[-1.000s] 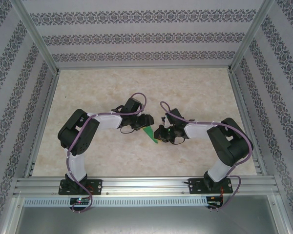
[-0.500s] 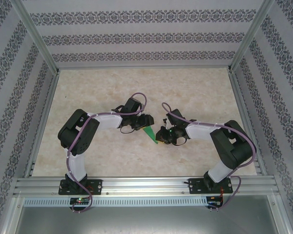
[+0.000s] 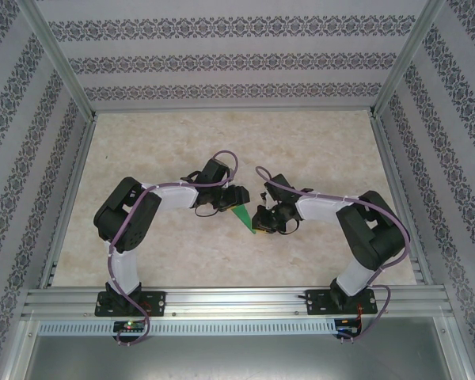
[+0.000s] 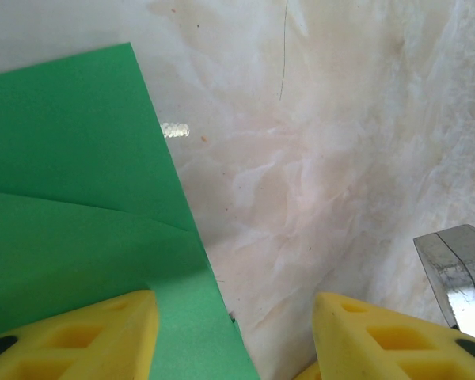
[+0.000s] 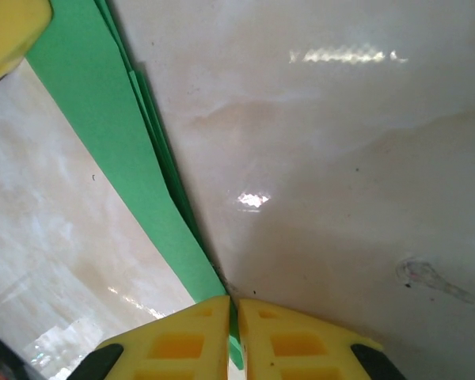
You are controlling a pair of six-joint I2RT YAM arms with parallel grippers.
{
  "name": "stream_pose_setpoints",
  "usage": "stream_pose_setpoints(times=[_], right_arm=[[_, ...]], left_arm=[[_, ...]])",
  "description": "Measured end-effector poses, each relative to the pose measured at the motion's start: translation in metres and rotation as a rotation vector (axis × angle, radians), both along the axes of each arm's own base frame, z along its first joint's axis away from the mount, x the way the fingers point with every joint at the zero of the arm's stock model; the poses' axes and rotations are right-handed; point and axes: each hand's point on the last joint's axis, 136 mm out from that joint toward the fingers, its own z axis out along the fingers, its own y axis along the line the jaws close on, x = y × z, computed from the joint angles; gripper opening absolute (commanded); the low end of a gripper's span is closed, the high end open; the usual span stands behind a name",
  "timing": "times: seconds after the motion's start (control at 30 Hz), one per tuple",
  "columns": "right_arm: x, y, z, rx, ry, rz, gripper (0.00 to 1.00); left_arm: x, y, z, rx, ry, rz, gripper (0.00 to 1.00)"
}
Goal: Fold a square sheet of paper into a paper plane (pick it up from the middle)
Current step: Fold the wing for the fifth time at the center of the table.
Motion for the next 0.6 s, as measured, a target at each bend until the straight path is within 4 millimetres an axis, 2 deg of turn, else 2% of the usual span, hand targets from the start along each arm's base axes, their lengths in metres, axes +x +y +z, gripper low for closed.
stream_pose_setpoints(times=[0.2, 0.37, 0.6], right_arm=[[0.000, 0.001, 0.002, -0.039, -0.028, 0.013, 0.16], [-0.004, -0.002, 0.012, -0.047, -0.039, 0.007, 0.18], [0.019, 0.008, 0.062, 0.088, -0.163, -0.060, 0.13]], left_arm=[[0.000, 0.000, 0.000, 0.001, -0.002, -0.002, 0.56], [0.000, 0.000, 0.000, 0.002, -0.004, -0.005, 0.55], [0.000, 0.000, 0.000, 0.003, -0.004, -0.006, 0.55]])
